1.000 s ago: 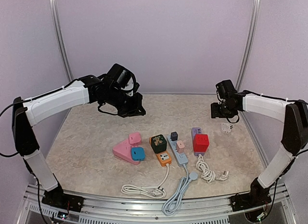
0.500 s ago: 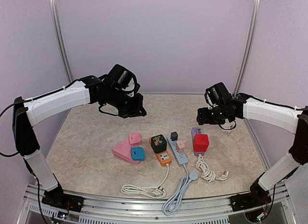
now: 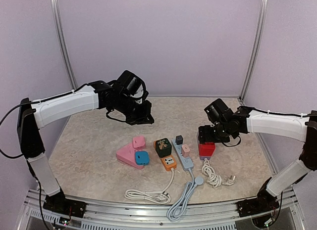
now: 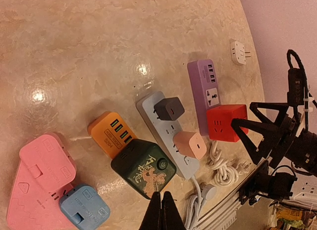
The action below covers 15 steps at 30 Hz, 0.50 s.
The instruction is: Pull the plug off the socket
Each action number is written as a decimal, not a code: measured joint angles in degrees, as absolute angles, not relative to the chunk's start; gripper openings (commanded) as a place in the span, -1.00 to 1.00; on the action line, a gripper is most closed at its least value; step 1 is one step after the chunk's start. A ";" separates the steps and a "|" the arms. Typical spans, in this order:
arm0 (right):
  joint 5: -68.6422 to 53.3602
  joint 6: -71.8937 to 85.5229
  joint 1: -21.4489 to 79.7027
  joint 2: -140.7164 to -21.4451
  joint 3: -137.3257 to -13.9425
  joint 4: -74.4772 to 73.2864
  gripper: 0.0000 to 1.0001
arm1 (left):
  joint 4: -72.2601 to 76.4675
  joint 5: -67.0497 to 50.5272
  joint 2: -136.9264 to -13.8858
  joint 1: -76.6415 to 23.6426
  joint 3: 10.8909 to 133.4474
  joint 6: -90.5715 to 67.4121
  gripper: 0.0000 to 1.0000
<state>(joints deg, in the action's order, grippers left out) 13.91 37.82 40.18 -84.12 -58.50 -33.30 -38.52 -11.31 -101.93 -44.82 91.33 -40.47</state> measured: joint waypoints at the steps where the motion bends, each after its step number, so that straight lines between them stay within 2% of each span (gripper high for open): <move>1: 14.26 38.19 40.42 -84.18 -58.26 -33.39 0.65 | -38.50 -11.44 -102.02 -44.84 91.33 -40.47 -1.00; 6: 14.94 39.46 41.34 -84.58 -56.90 -33.69 0.61 | -38.48 -11.81 -102.78 -45.06 92.23 -40.42 -1.00; 11: 15.31 40.16 42.04 -85.01 -55.88 -33.65 0.42 | -38.15 -12.21 -104.62 -45.50 94.24 -40.40 -1.00; 15: 15.18 40.49 42.39 -85.25 -55.29 -32.86 0.33 | -38.04 -12.71 -107.11 -46.22 96.99 -40.27 -1.00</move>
